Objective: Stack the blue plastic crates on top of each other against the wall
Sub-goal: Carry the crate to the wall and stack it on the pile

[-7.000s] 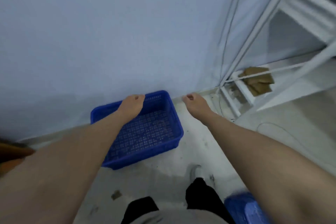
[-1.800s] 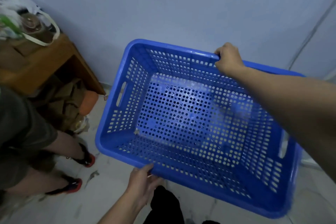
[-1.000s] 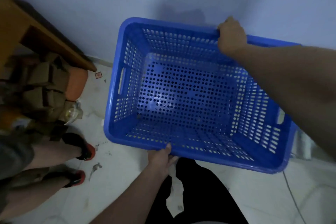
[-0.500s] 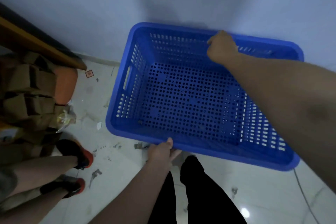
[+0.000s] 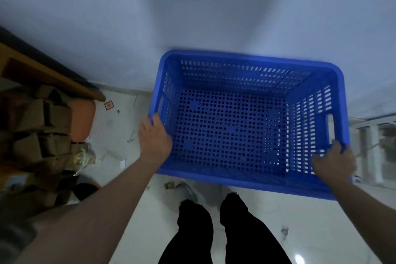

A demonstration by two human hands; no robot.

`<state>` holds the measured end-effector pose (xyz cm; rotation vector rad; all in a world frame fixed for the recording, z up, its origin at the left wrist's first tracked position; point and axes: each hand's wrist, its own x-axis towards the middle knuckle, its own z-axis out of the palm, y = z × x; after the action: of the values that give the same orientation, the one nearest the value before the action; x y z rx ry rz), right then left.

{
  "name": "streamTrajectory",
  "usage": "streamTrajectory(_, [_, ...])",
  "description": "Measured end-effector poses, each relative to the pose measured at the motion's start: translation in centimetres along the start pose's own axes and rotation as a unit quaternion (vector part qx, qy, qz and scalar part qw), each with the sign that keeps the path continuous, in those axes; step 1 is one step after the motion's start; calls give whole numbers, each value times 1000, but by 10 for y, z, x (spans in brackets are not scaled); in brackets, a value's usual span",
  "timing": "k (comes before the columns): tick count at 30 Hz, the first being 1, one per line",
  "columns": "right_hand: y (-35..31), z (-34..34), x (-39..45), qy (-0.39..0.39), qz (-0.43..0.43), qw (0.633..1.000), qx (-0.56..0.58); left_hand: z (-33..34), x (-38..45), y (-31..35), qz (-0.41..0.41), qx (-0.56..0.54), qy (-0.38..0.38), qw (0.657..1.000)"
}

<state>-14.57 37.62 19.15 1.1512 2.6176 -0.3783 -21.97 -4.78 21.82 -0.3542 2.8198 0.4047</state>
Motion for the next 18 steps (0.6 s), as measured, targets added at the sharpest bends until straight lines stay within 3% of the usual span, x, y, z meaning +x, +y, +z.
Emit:
streamTrajectory(2, [11, -1, -3, -8, 4, 1000, -11, 2, 27, -14, -17, 1, -1, 1000])
streamTrajectory(6, [18, 3, 1, -2, 17, 1000, 2, 17, 54, -32, -58, -129, -42, 989])
streamTrajectory(11, [12, 11, 7, 5, 46, 998, 32, 34, 68, -39, -89, -157, -17, 983])
streamTrajectory(15, [2, 16, 12, 2, 70, 997, 42, 34, 76, -22, -202, -249, 17, 947])
streamTrajectory(18, [-9, 7, 20, 4, 129, 986, 110, 33, 77, -17, -237, -343, 16, 909])
